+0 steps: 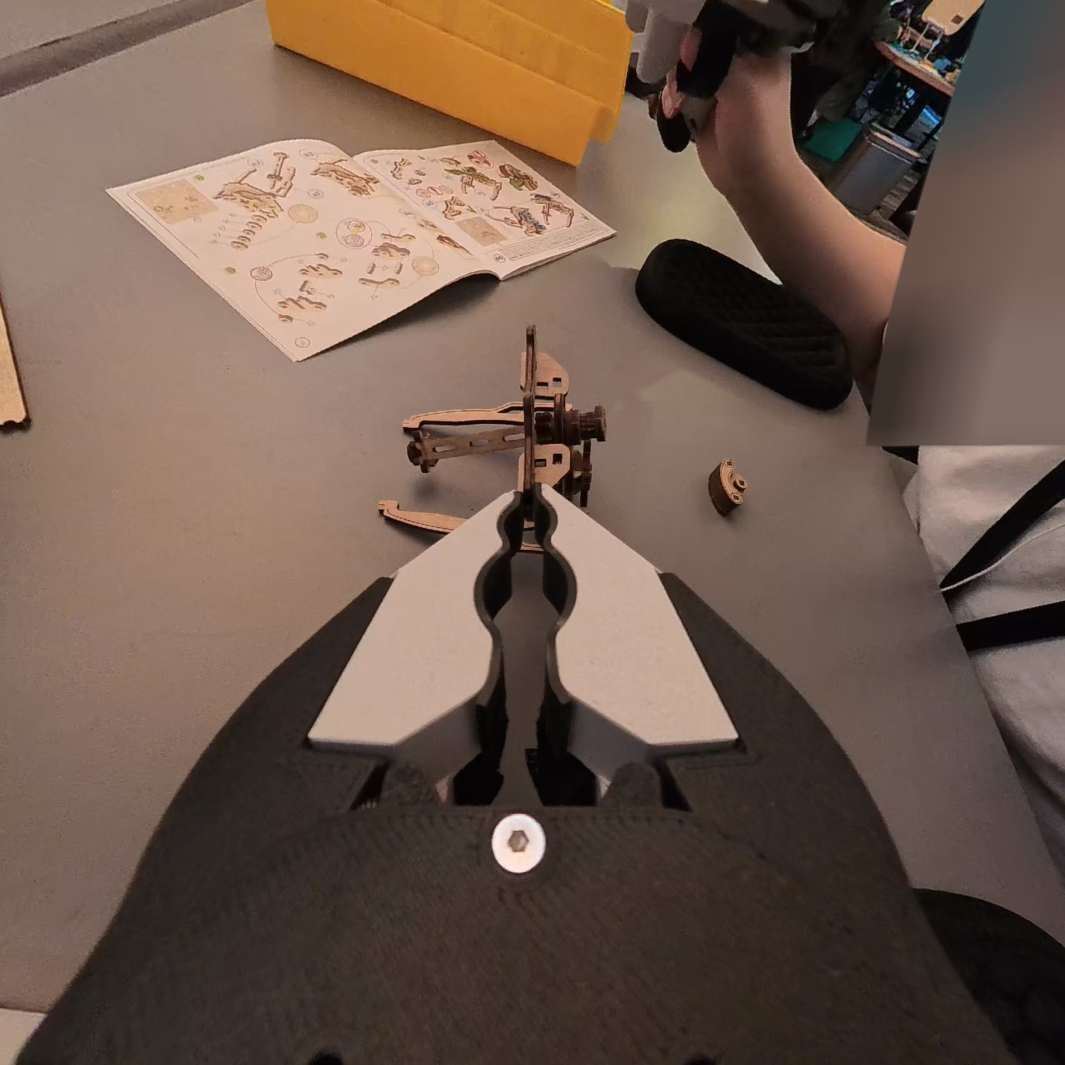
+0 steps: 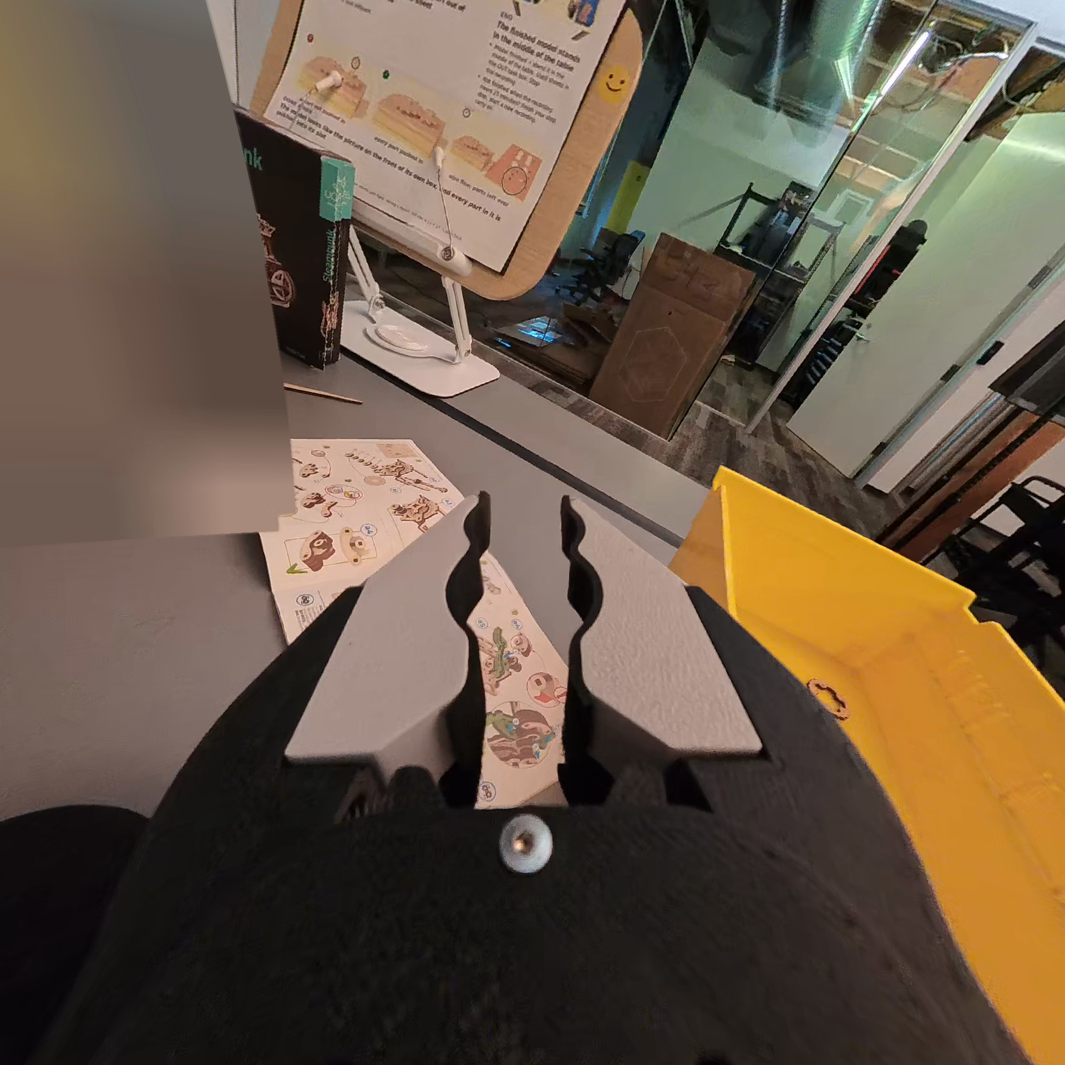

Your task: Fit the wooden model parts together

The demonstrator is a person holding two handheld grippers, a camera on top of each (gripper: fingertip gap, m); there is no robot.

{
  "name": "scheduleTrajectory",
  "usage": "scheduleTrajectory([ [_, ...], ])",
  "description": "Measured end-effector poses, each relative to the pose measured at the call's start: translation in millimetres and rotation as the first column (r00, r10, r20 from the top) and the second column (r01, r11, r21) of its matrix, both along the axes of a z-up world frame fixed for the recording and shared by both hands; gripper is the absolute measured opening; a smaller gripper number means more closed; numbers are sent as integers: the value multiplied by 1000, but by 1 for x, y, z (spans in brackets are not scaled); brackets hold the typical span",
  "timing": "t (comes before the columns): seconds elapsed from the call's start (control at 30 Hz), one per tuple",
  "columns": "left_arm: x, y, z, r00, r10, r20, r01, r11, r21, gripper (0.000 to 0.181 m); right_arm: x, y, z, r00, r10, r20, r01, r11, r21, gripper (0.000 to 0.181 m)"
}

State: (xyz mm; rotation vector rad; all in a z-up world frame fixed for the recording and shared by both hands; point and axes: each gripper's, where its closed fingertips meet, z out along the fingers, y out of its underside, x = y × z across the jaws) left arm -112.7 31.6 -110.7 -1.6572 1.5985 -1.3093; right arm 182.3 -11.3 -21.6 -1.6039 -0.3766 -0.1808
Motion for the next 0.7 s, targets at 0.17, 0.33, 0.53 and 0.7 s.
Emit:
scheduleTrajectory([
  [0.17,0,0,0,1000,-1,0,1,1000,-2,0,6,-2,3,1000,-15,-28,15,1000,15,23],
  [0.33,0,0,0,1000,-1,-3,1,1000,5,0,6,-1,1,999,-7,-38,8,1000,13,23],
  [0.53,0,0,0,1000,0,-6,0,1000,11,0,4,-2,4,1000,-6,-16,7,999,34,22],
  [0.7,0,0,0,1000,0,-8,0,1000,13,0,4,-4,8,1000,-7,-17,7,999,47,22],
])
